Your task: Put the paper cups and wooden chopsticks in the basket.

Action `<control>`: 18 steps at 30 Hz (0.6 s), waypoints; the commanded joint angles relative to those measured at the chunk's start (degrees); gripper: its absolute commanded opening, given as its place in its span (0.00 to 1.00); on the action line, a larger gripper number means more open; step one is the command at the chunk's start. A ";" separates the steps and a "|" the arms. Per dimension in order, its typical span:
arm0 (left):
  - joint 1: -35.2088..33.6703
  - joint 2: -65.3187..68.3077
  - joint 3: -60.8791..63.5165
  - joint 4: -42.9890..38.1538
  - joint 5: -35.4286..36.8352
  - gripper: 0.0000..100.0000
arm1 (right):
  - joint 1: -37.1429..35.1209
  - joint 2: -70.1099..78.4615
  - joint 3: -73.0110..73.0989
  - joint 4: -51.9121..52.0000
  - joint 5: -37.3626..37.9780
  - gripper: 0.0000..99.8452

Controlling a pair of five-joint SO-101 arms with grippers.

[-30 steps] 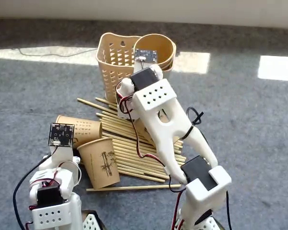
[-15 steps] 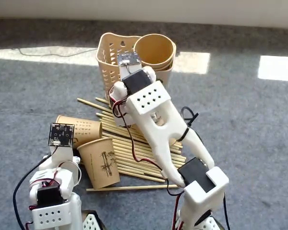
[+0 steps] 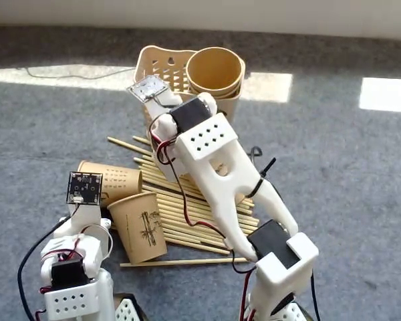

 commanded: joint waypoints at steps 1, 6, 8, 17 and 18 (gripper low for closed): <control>-0.48 -0.48 0.57 -0.97 -0.09 0.02 | -0.66 -0.66 -2.07 -4.44 2.29 0.17; -0.48 -0.48 0.57 -0.97 -0.09 0.02 | -2.07 -0.40 -1.98 -7.25 3.87 0.17; -0.48 -0.48 0.57 -0.97 -0.09 0.02 | -2.33 1.54 -2.07 -7.60 3.87 0.17; -0.48 -0.48 0.57 -0.97 -0.09 0.02 | 0.13 9.36 -2.15 -7.08 3.87 0.17; -0.48 -0.48 0.57 -0.97 -0.09 0.02 | 0.66 9.36 -2.07 -6.20 3.87 0.17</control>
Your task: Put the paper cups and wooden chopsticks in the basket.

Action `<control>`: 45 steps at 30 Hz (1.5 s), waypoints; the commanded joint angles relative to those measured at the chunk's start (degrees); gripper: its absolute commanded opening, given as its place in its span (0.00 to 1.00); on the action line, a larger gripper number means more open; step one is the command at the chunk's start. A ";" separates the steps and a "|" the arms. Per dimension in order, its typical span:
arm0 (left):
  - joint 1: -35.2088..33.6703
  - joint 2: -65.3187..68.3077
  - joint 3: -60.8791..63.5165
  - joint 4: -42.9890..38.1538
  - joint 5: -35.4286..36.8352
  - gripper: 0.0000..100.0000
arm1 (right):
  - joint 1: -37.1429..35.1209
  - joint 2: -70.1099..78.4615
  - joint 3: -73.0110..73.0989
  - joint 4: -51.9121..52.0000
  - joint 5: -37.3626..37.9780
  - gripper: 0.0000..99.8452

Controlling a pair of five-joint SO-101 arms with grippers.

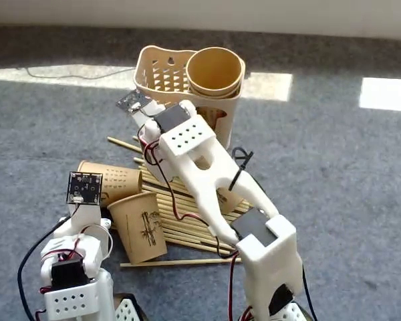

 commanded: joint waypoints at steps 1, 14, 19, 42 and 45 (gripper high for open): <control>-0.48 -0.48 0.57 -0.97 -0.09 0.02 | 2.33 -1.45 -2.07 1.98 0.62 0.17; -0.48 -0.48 0.57 -0.97 -0.09 0.02 | 7.25 -1.71 -1.98 12.18 0.62 0.07; -0.48 -0.48 0.57 -0.97 -0.09 0.02 | 7.25 -5.14 1.80 12.18 0.79 0.04; -0.48 -0.48 0.57 -0.97 -0.09 0.02 | 5.58 -32.04 19.30 11.82 -1.58 0.06; -0.48 -0.48 0.57 -0.97 -0.09 0.02 | 5.49 -30.73 19.30 11.82 -10.81 0.14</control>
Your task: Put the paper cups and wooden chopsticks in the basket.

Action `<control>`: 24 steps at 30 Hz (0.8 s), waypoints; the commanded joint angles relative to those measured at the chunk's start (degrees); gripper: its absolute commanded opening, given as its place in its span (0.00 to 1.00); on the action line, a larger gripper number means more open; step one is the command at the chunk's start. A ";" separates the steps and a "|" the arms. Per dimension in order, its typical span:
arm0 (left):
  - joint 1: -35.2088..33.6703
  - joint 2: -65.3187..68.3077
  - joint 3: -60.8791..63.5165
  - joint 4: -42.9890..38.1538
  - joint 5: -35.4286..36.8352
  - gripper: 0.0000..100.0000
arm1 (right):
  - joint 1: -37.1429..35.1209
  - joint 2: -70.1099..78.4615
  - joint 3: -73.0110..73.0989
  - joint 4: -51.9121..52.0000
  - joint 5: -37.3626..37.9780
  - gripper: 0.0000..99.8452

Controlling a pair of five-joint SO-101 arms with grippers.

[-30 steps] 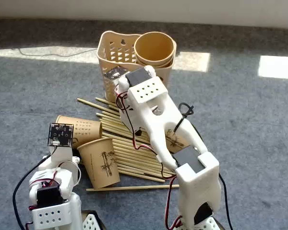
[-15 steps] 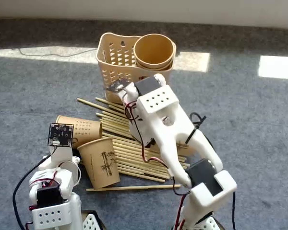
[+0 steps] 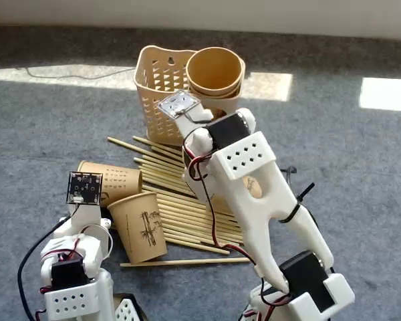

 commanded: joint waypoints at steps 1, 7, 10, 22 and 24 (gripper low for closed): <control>-0.48 -0.48 0.57 -0.97 -0.09 0.02 | -0.66 -0.66 0.13 1.01 -10.64 0.17; -0.48 -0.48 0.57 -0.97 -0.09 0.02 | -0.40 4.09 0.13 -2.24 -14.51 0.21; -0.48 -0.48 0.57 -0.97 -0.09 0.02 | -0.31 5.76 0.13 -4.70 -14.51 0.21; -0.48 -0.48 0.57 -0.97 -0.09 0.02 | 5.32 0.92 0.31 -0.92 -11.16 0.21; -0.48 -0.48 0.57 -0.97 -0.09 0.02 | 5.41 -0.92 0.40 -1.01 -11.16 0.21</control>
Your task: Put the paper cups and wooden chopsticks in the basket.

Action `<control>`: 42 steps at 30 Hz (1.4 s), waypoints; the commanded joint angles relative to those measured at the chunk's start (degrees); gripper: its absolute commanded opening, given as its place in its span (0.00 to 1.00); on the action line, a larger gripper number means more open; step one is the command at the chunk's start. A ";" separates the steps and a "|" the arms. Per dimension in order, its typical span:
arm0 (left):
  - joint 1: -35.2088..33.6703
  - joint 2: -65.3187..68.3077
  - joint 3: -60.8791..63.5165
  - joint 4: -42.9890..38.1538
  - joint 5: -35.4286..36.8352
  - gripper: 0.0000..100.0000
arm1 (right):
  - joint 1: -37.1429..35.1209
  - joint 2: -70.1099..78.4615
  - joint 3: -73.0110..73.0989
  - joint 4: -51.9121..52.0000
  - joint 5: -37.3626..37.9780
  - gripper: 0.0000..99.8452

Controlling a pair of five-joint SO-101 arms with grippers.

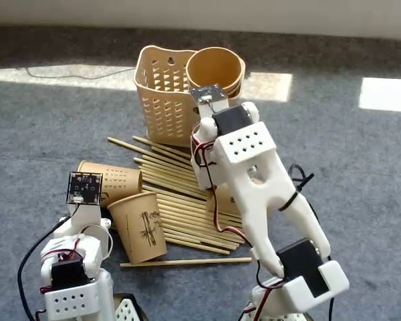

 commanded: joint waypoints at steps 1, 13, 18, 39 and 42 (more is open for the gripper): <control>-0.48 -0.48 0.57 -0.97 -0.09 0.02 | 1.01 -5.23 -0.04 0.75 1.41 0.21; -0.48 -0.48 0.57 -0.97 -0.09 0.02 | 1.19 3.38 1.63 -8.57 1.41 0.21; -0.48 -0.48 0.57 -0.97 -0.09 0.02 | 3.38 6.20 1.63 -8.40 1.58 0.21; -2.42 -0.48 0.57 -0.97 -0.09 0.02 | 19.38 2.68 1.63 -2.24 21.36 0.00; -2.42 -0.48 0.57 -0.97 -0.09 0.02 | 20.70 -2.59 1.71 -2.24 25.32 0.00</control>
